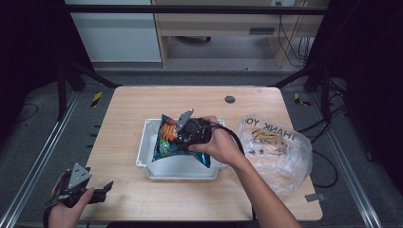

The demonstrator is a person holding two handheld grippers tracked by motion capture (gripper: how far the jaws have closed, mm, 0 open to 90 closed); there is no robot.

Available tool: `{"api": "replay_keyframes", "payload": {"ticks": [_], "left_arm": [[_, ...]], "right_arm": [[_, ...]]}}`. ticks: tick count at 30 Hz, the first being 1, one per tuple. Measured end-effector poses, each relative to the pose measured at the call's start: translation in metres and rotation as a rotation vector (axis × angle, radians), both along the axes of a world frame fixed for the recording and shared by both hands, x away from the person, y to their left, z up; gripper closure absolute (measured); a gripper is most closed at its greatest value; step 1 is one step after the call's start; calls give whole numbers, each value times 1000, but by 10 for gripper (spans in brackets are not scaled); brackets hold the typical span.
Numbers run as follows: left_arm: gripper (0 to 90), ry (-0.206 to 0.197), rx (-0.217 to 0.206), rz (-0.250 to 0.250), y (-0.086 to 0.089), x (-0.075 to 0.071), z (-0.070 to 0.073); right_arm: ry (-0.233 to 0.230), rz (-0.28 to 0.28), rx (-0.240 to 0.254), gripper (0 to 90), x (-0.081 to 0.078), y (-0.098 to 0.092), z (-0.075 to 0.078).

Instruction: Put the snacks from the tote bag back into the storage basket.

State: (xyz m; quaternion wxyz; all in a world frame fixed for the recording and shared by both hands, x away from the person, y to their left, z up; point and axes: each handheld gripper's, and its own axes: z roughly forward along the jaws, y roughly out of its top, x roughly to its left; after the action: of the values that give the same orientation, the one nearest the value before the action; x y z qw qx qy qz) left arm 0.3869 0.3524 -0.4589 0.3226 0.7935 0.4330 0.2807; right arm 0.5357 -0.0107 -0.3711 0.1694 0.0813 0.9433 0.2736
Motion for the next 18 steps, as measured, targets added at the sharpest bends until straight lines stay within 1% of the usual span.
{"api": "replay_keyframes", "payload": {"ticks": [2,4,7,10,13,15,17,18], "left_arm": [[44,0,0,1,0,0,0],[44,-1,-2,2,0,0,0],[44,0,-1,0,0,0,0],[44,-3,-3,1,0,-1,0],[44,-3,-3,1,1,-1,0],[44,-4,-3,1,1,0,0],[44,-3,-3,0,1,0,0],[44,-5,-4,-1,0,-1,0]], "right_arm": [[5,9,-11,439,0,1,-1],[7,10,-2,439,0,2,-3],[10,18,-6,439,1,4,-6],[19,32,-21,438,1,7,-11],[24,31,-20,439,1,8,-14],[33,39,-26,438,2,8,-17],[36,33,-23,438,2,8,-19],[36,36,-31,438,3,7,-21]]}}
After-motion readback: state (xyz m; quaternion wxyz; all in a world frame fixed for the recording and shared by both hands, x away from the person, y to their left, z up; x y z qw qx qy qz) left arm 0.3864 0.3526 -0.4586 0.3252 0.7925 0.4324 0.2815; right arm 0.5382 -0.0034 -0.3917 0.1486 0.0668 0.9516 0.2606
